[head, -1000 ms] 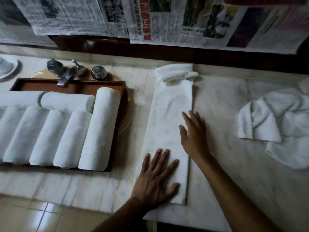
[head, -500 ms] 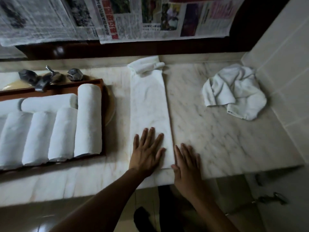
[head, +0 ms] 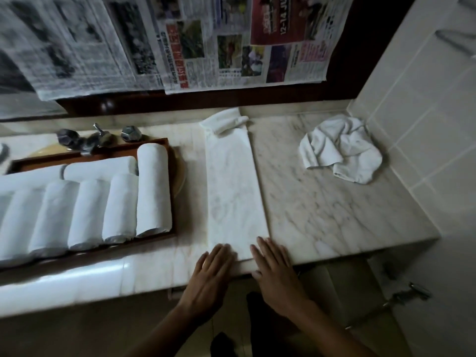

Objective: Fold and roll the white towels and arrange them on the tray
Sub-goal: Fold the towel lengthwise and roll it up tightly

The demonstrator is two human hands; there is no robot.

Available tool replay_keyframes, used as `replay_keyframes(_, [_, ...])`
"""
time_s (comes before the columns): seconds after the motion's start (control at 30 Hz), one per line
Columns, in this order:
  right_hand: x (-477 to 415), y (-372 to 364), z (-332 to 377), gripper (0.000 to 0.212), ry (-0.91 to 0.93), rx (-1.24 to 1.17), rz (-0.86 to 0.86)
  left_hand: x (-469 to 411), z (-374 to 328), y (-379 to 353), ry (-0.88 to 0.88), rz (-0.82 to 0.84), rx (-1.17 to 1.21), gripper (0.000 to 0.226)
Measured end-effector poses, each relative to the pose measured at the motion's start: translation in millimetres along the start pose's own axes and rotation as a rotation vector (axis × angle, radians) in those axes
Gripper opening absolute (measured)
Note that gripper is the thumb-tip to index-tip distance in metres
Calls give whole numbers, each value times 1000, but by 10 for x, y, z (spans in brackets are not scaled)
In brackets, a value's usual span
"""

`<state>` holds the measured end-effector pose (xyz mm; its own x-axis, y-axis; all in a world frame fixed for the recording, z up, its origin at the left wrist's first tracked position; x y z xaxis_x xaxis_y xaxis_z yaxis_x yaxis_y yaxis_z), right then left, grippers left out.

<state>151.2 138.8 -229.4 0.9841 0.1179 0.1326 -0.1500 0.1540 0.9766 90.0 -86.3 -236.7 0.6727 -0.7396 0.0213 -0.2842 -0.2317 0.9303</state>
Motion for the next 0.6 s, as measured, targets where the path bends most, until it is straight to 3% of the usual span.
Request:
replay_keyframes(0.17, [76,-16,-3,66,34,12,1,107,18,142,-32,2,-20,59])
replay_keyframes(0.4, [71,117,-68,63,79,-63,-15,105,125,316,-53,140,-37,71])
replay_keyframes(0.47, [60,201,-57,52,92,-101,-28,64,136,335,-48,148,9,67])
replay_keyframes(0.6, [19,289,-88,33,102,-151,6,-24,175,386,-44,125,74,36])
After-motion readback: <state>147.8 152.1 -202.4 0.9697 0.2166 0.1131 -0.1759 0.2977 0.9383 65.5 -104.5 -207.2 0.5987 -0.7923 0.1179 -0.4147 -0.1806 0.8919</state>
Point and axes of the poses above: each hand's wrist, its own x-axis away from the middle knuckle, its own y-axis out of the back of the hand, z = x × y, the point moved 1 cm from there along -x, towards the middle knuckle, and after that the axes turned 9 degrees about z, right-handed, at the moved point
